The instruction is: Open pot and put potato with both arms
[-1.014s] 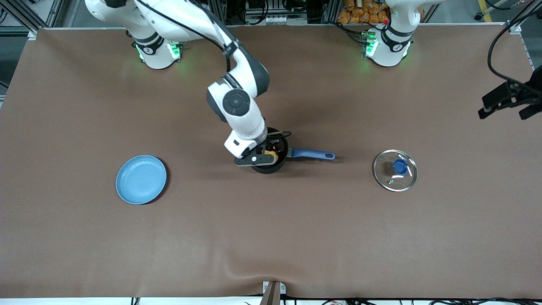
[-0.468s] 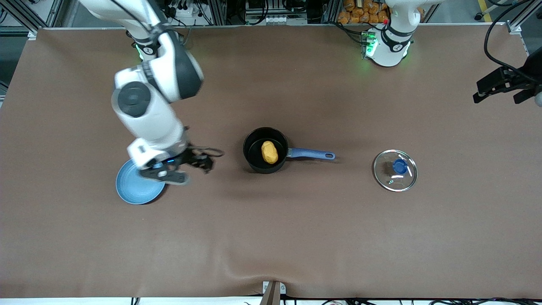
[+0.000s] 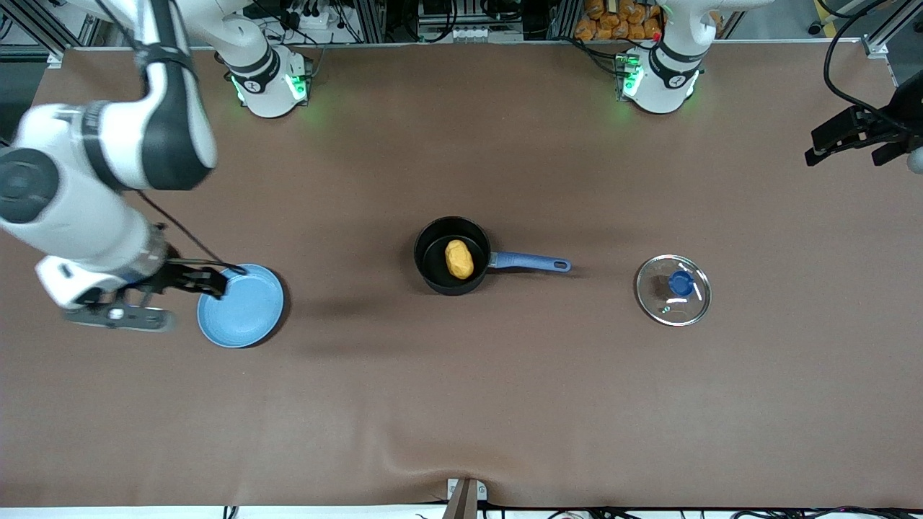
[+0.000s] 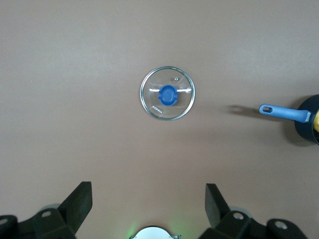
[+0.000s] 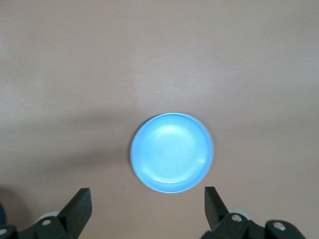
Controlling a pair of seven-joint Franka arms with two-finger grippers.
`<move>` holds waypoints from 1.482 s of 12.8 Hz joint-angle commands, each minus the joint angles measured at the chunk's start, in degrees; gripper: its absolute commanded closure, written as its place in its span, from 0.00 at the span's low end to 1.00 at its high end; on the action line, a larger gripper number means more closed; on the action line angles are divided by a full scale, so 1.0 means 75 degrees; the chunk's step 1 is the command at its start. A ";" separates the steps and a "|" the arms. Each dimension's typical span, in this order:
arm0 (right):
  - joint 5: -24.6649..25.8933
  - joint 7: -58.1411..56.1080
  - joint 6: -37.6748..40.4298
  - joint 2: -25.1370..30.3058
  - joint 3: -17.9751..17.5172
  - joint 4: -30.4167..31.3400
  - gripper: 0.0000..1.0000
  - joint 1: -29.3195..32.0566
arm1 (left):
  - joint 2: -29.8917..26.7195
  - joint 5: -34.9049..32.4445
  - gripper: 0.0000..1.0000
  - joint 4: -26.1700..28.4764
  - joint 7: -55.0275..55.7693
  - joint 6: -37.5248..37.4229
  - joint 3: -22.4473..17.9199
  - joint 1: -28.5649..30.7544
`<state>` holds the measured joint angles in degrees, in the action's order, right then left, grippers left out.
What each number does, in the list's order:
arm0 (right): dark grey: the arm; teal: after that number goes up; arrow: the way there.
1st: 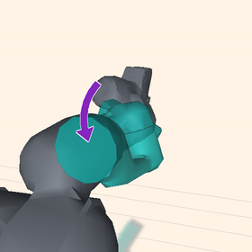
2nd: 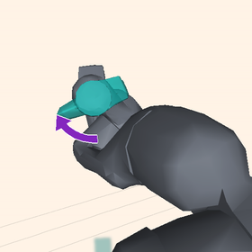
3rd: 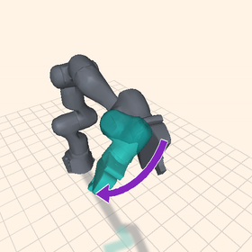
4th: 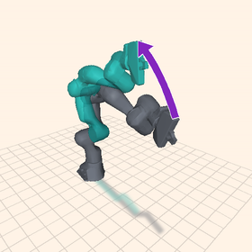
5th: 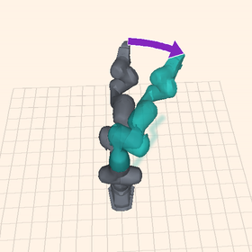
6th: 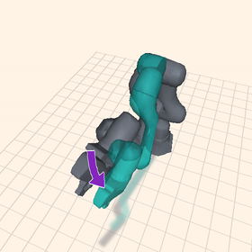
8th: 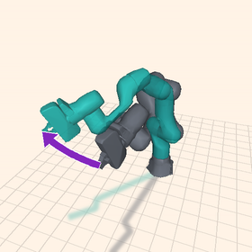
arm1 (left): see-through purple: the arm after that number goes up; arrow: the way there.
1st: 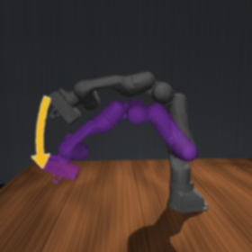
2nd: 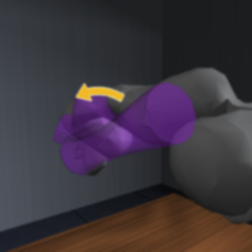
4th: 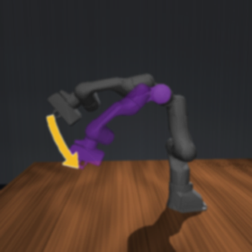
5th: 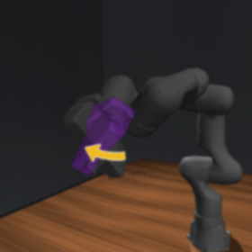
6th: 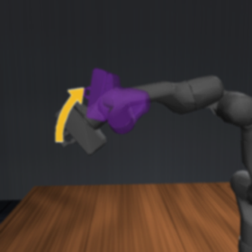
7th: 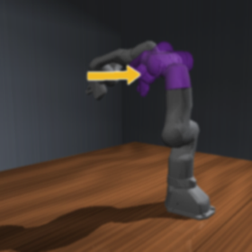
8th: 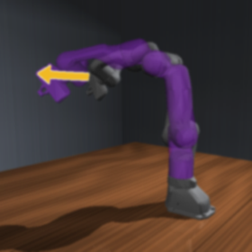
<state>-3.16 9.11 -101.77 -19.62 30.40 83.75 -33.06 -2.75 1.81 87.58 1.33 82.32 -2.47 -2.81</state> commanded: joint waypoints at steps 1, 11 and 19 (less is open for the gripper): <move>-0.0128 -0.0544 0.0256 0.0586 0.0083 0.0059 0.00 0.0293 | -0.0172 0.0041 0.00 0.0147 0.0045 0.0016 -0.0175 -0.0141; -0.0305 -0.1109 0.0913 0.1291 -0.0009 0.0048 0.00 0.1300 | 0.0097 -0.0614 0.00 -0.0250 0.0033 0.0016 -0.0117 -0.0223; 0.0047 -0.1238 0.0890 0.1303 -0.3490 -0.0093 0.00 0.4594 | 0.0379 -0.0593 0.00 -0.0404 0.0022 0.0016 -0.0093 -0.0259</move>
<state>-3.76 -0.55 -95.38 -10.79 6.65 83.24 -1.12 -0.41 -1.39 86.41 1.33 83.00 -3.16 -4.43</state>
